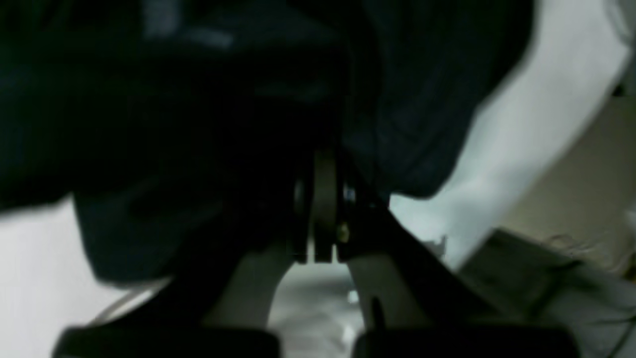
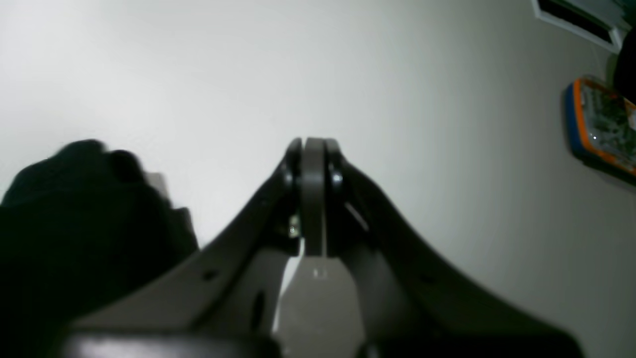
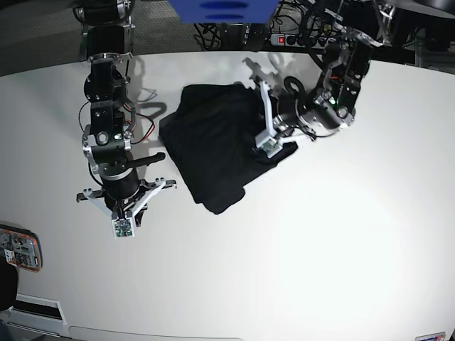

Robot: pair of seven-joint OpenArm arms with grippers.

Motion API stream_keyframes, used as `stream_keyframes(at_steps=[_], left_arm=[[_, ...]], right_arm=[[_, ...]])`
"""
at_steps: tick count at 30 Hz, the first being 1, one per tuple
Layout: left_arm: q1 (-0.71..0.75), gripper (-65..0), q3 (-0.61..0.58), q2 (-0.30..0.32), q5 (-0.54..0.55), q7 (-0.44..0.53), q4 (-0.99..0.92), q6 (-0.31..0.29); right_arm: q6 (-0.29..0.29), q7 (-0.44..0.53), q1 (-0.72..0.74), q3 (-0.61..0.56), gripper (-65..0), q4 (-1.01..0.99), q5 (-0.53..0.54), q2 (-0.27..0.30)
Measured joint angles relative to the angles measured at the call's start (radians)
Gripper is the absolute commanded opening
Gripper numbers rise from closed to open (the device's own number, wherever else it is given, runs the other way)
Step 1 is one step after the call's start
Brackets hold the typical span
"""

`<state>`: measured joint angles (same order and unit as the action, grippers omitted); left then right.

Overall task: Fold the T-shirt properly
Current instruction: 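Push the bundle's side with the left gripper toward the right gripper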

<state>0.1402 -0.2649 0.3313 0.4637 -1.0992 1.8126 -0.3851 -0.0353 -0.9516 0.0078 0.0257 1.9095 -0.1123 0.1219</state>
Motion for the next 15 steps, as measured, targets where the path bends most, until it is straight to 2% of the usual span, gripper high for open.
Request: stream_keyframes(at_steps=[11, 15], left_arm=[[-0.126, -65.0, 0.002, 0.015, -0.009, -0.004, -0.068, 0.0], [-0.165, -65.0, 0.002, 0.015, -0.107, 0.0, -0.087, -0.004]], right_arm=[[-0.001, -0.001, -0.003, -0.001, -65.0, 0.0, 0.0, 0.0], [-0.001, 0.0, -0.002, -0.001, -65.0, 0.0, 0.0, 0.0]])
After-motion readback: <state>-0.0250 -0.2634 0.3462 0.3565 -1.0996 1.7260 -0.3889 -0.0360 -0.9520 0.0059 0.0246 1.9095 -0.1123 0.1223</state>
